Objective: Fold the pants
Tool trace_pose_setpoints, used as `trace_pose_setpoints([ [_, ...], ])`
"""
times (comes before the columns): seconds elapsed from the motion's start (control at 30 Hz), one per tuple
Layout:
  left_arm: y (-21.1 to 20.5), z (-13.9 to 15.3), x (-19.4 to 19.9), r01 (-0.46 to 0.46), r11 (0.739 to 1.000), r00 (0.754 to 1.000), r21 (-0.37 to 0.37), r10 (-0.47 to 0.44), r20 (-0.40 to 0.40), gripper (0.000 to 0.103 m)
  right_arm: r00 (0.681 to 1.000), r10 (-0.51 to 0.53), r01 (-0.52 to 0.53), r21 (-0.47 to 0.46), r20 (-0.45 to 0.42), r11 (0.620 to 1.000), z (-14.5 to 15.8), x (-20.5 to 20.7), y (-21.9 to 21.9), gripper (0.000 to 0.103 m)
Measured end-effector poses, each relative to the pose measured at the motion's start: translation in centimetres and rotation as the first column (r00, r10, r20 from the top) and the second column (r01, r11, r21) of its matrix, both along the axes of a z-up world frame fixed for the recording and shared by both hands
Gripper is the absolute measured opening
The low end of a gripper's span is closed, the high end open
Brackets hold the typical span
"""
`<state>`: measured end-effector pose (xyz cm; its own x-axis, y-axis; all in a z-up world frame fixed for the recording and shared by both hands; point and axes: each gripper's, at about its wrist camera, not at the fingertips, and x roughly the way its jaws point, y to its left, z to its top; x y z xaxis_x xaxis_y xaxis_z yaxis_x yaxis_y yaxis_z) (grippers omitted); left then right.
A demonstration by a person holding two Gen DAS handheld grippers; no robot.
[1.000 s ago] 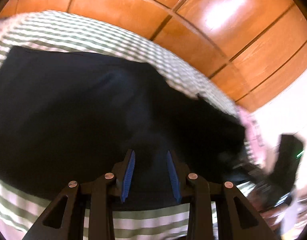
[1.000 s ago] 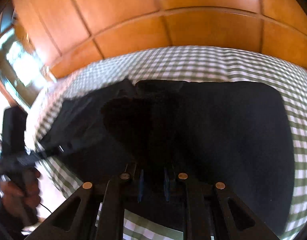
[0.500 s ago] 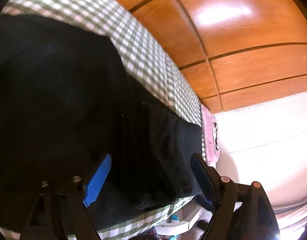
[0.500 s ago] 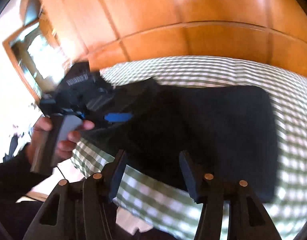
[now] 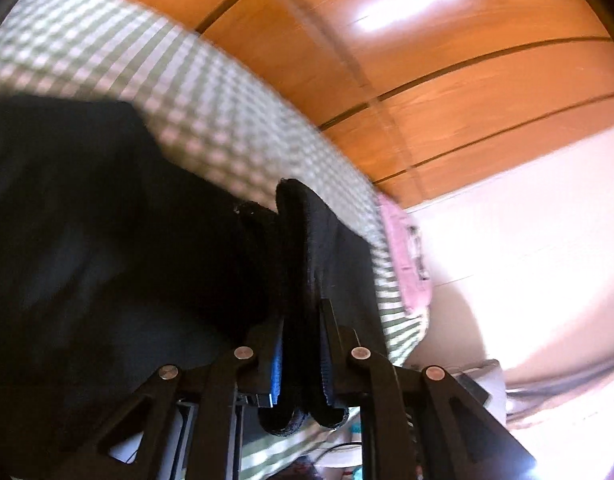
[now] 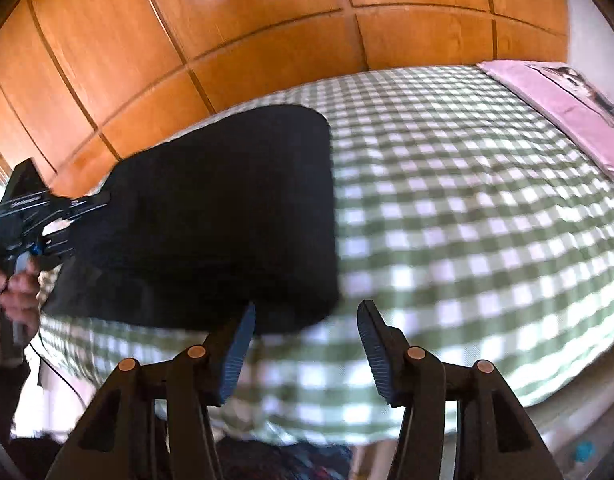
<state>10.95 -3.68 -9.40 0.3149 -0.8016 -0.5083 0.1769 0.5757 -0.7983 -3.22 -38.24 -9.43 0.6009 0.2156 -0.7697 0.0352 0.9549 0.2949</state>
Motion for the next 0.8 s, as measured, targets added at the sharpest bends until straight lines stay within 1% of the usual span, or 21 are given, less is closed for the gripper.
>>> trace_pose_setpoints([
  [0.03, 0.2, 0.7, -0.2, 0.004, 1.000, 1.000, -0.011, -0.004, 0.027, 0.014, 1.000, -0.008, 0.008, -0.010, 0.006, 1.000, 0.0, 0.5, 0.3, 0.054],
  [0.1, 0.7, 1.2, -0.5, -0.001, 1.000, 0.998, 0.012, 0.001, 0.062, 0.014, 0.998, -0.051, 0.052, -0.046, 0.027, 0.998, 0.1, 1.2, 0.6, 0.053],
  [0.13, 0.8, 1.0, -0.6, -0.006, 0.999, 0.998, 0.051, 0.003, 0.068, 0.014, 0.996, -0.083, 0.084, -0.031, 0.037, 0.996, 0.1, 1.3, 0.2, 0.047],
  [0.17, 0.9, 0.5, -0.7, -0.008, 0.996, 0.998, 0.088, 0.002, 0.063, 0.014, 0.993, -0.117, 0.116, 0.009, 0.024, 0.993, -0.3, 1.6, -0.4, 0.043],
  [0.2, 0.8, -0.7, -0.7, -0.003, 0.989, 0.999, 0.146, -0.003, 0.041, 0.014, 0.991, -0.136, 0.136, 0.015, -0.003, 0.991, -0.8, 1.8, -0.9, 0.043],
  [0.23, 0.4, -2.0, -0.7, 0.006, 0.979, 1.000, 0.201, -0.009, 0.012, 0.014, 0.989, -0.144, 0.144, -0.007, -0.042, 0.990, -1.7, 2.1, -0.9, 0.043],
  [0.27, 0.1, -3.5, -0.8, 0.019, 0.965, 1.000, 0.260, -0.015, -0.020, 0.013, 0.989, -0.142, 0.141, -0.028, -0.050, 0.990, -2.2, 2.1, -0.8, 0.042],
  [0.3, -0.1, -4.5, -1.4, 0.022, 0.954, 0.999, 0.299, -0.013, -0.034, 0.014, 0.990, -0.133, 0.131, -0.036, -0.040, 0.991, -2.2, 1.9, -0.7, 0.042],
  [0.37, 0.3, -4.8, -2.0, -0.003, 0.960, 1.000, 0.279, 0.005, -0.008, 0.014, 0.993, -0.096, 0.095, -0.030, -0.068, 0.995, -1.8, 2.0, -0.7, 0.044],
  [0.43, 0.4, -4.2, -2.3, -0.007, 0.962, 1.000, 0.272, 0.008, 0.000, 0.014, 0.993, -0.055, 0.054, -0.013, -0.107, 0.998, -1.4, 2.1, -1.3, 0.049],
  [0.47, 0.6, -3.9, -2.6, -0.005, 0.960, 1.000, 0.281, 0.002, 0.011, 0.014, 0.991, -0.025, 0.024, -0.010, -0.134, 1.000, -0.9, 2.0, -1.8, 0.050],
  [0.5, 1.2, -3.7, -3.1, -0.002, 0.957, 1.000, 0.292, -0.005, 0.022, 0.014, 0.990, -0.012, 0.007, -0.034, -0.141, 0.999, -0.1, 1.8, -2.2, 0.050],
  [0.57, 0.8, -3.2, -3.6, -0.001, 0.942, 0.997, 0.335, -0.024, 0.070, 0.014, 0.992, -0.015, 0.005, -0.079, -0.126, 0.997, 1.5, 1.5, -3.0, 0.050],
  [0.6, 0.5, -2.9, -3.9, -0.002, 0.935, 0.995, 0.355, -0.032, 0.089, 0.014, 0.994, -0.022, 0.013, -0.085, -0.108, 0.996, 2.4, 1.5, -3.4, 0.051],
  [0.67, 0.1, -2.2, -4.6, -0.012, 0.917, 0.990, 0.399, -0.045, 0.133, 0.014, 0.999, -0.023, 0.020, -0.069, -0.041, 0.997, 4.6, 2.2, -3.8, 0.053],
  [0.73, 0.2, -1.4, -5.2, -0.032, 0.900, 0.984, 0.434, -0.047, 0.170, 0.014, 1.000, -0.009, 0.009, -0.061, 0.007, 0.998, 5.7, 4.3, -2.7, 0.055],
  [0.8, 0.1, -1.1, -5.6, -0.049, 0.888, 0.981, 0.457, -0.044, 0.190, 0.014, 0.999, 0.033, -0.032, -0.040, 0.031, 0.999, 5.6, 7.3, -0.6, 0.055],
])
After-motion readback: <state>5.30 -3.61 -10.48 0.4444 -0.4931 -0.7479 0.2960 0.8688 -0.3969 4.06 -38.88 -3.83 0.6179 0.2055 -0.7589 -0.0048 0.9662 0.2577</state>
